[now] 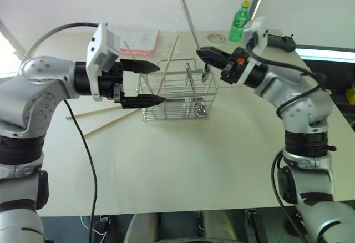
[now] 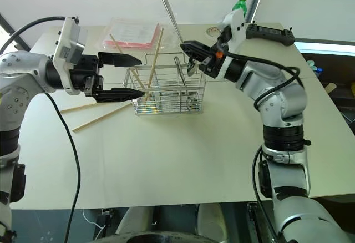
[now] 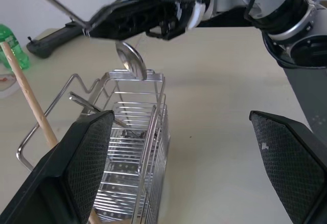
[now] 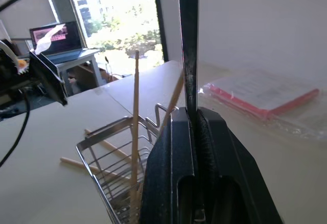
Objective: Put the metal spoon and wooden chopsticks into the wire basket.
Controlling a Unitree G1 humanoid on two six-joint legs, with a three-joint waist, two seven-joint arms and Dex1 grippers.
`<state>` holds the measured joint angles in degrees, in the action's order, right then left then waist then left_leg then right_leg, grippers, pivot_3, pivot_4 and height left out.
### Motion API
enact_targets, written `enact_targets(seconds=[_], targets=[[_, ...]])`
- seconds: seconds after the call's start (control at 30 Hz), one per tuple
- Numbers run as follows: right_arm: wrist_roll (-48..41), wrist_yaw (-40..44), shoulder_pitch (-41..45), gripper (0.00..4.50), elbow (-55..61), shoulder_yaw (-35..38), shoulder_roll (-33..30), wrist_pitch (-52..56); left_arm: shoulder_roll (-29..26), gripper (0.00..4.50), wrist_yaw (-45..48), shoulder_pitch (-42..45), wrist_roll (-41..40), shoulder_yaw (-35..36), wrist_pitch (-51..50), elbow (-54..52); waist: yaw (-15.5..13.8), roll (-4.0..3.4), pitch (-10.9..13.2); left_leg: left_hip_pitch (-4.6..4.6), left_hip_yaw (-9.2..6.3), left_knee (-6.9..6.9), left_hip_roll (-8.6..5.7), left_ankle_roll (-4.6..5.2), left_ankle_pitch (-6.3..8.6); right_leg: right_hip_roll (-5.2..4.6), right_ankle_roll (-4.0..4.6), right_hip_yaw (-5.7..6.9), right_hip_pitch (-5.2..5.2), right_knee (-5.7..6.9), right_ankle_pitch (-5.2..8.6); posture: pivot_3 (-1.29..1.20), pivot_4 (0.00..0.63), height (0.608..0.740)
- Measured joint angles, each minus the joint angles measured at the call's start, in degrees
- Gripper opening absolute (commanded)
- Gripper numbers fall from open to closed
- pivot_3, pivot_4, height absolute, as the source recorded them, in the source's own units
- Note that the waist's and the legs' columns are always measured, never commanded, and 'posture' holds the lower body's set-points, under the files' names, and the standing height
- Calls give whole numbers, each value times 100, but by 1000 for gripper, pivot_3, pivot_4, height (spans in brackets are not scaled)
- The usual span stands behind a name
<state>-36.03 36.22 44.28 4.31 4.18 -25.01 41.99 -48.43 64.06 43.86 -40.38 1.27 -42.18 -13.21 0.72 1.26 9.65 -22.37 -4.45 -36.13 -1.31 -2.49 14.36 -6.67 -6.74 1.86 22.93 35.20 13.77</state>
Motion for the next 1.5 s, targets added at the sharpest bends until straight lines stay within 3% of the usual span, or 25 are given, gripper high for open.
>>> enact_targets(seconds=[0.07, 0.1, 0.17, 0.27, 0.33, 0.4, 0.63, 0.8, 0.93, 1.03, 1.13, 1.27, 1.4, 1.5], targets=[[115, -8, -161, 46, -10, -75, 42, -83, -4, 4500, -7, 0, 19, 1, 0, 3, 4, 0, 0, 4, 0, -1, 1, 0, 0, 1, 0, 0, -2, 2, 0, 0, 150, 690], [145, -17, -240, 356, -17, -99, 77, -95, -8, 4500, -9, -1, 20, 2, 0, 1, 9, 0, 0, 5, 0, -1, 1, 0, 0, 1, 0, 0, -3, 2, 0, 0, 150, 690], [157, -60, -361, 1119, -29, -110, 149, -92, -18, 4500, -17, -2, 19, 7, -2, -13, 13, 0, 0, 6, -1, -1, 2, 1, 0, 3, 0, 0, -2, 3, 0, 0, 150, 690], [154, -132, -419, 2497, -40, -87, 152, -62, -70, 4500, -33, -9, 16, 35, -3, -47, 14, 0, 0, 8, -1, -2, 3, 1, -1, 4, 1, -1, -4, 3, 0, 0, 150, 690], [158, -177, -471, 3691, -38, -76, 149, -62, -92, 4500, -40, -32, 15, 44, -3, -48, 14, 0, 0, 10, -2, -2, 3, 1, -1, 5, 1, -1, -5, 4, 0, 0, 150, 690], [199, -234, -504, 4462, -38, -76, 144, -62, -92, 4500, -42, -35, 16, 44, -2, -47, 13, -1, 0, 10, -2, -2, 3, 1, -1, 5, 1, -1, -5, 3, 0, 0, 150, 690], [219, -231, -423, 4462, -38, 78, -259, 2, -68, 4500, -40, -28, 74, 41, 67, 77, -6, -1, 0, 8, -1, -2, 2, 1, -1, 5, 1, -1, -6, 2, 0, 0, 150, 690], [-206, 416, -111, 4462, 243, 565, -1417, 433, -141, 4500, 43, 4, 144, 51, 152, 341, -5, -3, 2, 7, -2, 3, 3, 2, 0, 5, 0, 1, -5, 0, 1, 0, 150, 690], [-796, 1407, -271, 4462, 759, 1054, -2616, 785, -635, 4500, 236, 26, 303, 291, 283, 771, 13, -2, 1, 8, 0, 5, 6, 22, 11, 6, -1, 2, -4, -2, 4, 0, 150, 690], [-1154, 2044, -892, 4462, 1253, 1358, -3239, 963, -1169, 4500, 600, -165, 722, 365, 780, 1239, 37, -4, -1, 16, 13, 6, 10, 31, 17, 6, -1, -2, -7, -4, 5, 0, 150, 690], [-1401, 2319, -1574, 4462, 1696, 1519, -3341, 1028, -1545, 4500, 1019, -468, 1290, 243, 1383, 2108, 28, -5, 0, 20, 17, 2, 14, 32, 17, 6, 6, -2, -7, -3, 8, 0, 150, 690], [-1541, 1991, -1952, 4462, 2048, 1577, -3037, 1011, -1606, 4500, 1558, -368, 2061, -237, 2290, 3254, -24, 2, -2, 11, 18, -13, 17, 30, 17, -2, 31, -1, -8, -7, 16, 0, 150, 690], [-1621, 1672, -2246, 4462, 2324, 1560, -2799, 998, -1215, 4500, 1835, 509, 2859, -764, 3160, 4504, -158, 10, -5, -2, 16, -31, 15, 30, 16, -4, 33, 2, -10, -7, 15, 0, 150, 690], [-1686, 1619, -2643, 4462, 2693, 1569, -2793, 985, -512, 4500, 1831, 1388, 3536, -1213, 3912, 5791, -278, 12, -8, -9, 22, -34, 11, 31, 17, -6, 7, 6, -15, -8, 6, 0, 150, 690]])
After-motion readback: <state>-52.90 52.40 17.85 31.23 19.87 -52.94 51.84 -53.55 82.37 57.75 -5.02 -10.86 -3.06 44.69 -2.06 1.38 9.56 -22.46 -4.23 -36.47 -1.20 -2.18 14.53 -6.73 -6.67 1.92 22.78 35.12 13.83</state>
